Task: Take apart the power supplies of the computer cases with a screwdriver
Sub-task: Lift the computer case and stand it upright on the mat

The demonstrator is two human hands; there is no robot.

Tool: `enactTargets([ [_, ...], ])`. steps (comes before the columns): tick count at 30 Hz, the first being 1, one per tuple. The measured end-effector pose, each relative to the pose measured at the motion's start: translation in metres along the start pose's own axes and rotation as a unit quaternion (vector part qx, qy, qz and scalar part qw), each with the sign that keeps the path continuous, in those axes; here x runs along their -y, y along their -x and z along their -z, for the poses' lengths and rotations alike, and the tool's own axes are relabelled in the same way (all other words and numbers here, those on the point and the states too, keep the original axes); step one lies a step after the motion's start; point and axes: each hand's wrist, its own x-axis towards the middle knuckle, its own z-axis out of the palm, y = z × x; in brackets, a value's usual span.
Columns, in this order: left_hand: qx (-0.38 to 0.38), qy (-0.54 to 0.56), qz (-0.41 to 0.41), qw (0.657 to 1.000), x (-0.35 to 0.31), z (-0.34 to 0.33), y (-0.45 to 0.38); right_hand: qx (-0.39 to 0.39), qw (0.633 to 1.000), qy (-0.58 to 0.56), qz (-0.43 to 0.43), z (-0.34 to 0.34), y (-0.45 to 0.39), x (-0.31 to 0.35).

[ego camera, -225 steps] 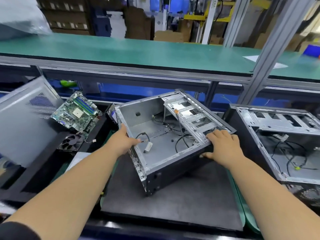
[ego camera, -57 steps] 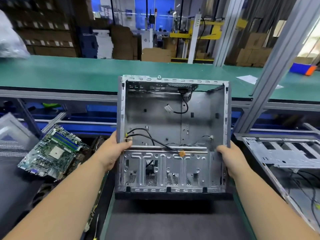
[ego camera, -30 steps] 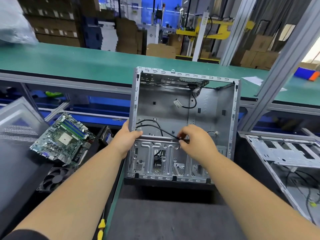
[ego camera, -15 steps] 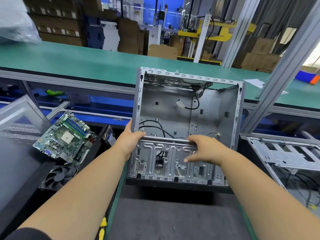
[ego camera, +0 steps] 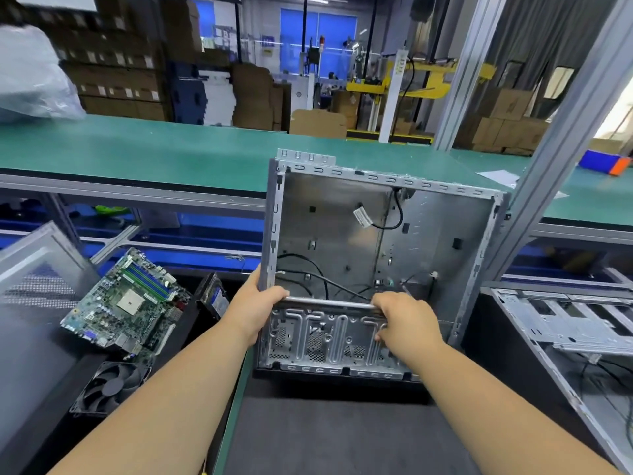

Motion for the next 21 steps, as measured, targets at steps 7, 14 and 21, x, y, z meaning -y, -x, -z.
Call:
enactTargets([
  [7,0.002,-0.013,0.008,1.0,0.019,-0.001,-0.013,0.0,0.999,0.041,0.014,-0.04,-0.013,-0.007],
  [14,-0.006,-0.003,0.036,0.999,0.034,0.001,-0.011,-0.024,0.999,0.034,0.021,-0.057,-0.012,-0.004],
  [21,-0.085,-0.081,0.059,0.991,0.029,-0.012,-0.012,0.036,0.998,0.04,0.012,-0.042,-0.035,0.002],
])
